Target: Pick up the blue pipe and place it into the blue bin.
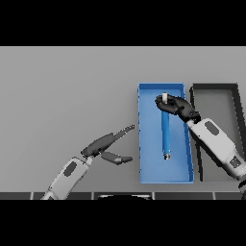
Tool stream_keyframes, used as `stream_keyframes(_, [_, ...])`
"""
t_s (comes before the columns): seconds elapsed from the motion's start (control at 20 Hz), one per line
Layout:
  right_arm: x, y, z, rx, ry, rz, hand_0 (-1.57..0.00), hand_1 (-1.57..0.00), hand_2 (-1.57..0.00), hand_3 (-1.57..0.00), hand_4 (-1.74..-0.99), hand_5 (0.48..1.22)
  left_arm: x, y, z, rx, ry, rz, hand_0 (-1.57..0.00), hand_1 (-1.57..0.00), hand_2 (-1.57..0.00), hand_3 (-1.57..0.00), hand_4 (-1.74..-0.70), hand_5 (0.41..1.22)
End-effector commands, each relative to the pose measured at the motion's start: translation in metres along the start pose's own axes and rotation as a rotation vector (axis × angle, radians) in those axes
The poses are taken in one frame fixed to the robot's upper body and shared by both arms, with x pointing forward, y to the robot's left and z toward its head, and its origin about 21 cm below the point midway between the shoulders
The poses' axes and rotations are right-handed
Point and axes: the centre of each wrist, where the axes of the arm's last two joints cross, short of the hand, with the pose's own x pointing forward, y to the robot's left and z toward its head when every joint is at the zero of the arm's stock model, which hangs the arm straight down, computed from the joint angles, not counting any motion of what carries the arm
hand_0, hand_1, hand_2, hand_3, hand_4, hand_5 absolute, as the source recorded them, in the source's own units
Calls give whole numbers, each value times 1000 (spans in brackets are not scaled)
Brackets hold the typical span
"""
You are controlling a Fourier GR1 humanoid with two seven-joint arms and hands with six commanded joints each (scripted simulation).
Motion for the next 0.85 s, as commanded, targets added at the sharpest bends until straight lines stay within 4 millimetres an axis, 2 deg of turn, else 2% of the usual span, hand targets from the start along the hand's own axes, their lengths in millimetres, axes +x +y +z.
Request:
stream_keyframes(0.0, [-2, 1, 0, 7, 6, 25, -139, -124, -119, -95, -1131, 857, -1, 1, 1, 1, 8, -3, 1, 1, 1, 1, -897, 450])
stream_keyframes(0.15, [-9, -1, -5, -11, -2, 39, -71, -63, -60, -48, -1125, 764, -4, -2, 1, -10, 7, -1, 1, 1, 1, 1, -905, 455])
stream_keyframes(0.3, [-14, 0, -8, -25, 150, 67, -36, -32, -30, -24, -1122, 705, -1, 1, -3, 5, 10, 7, 1, 1, 1, 1, -914, 459])
stream_keyframes(0.7, [-16, 3, -10, 7, 154, 64, -9, -8, -7, -6, -1129, 674, -2, 2, -5, 4, 12, 11, 1, 1, 1, 1, -920, 467])
stream_keyframes(0.8, [-22, -1, -9, 15, 146, 55, -9, -8, -7, -6, -1129, 677, -5, 2, -6, 0, 13, 15, 1, 1, 1, 1, -920, 468])
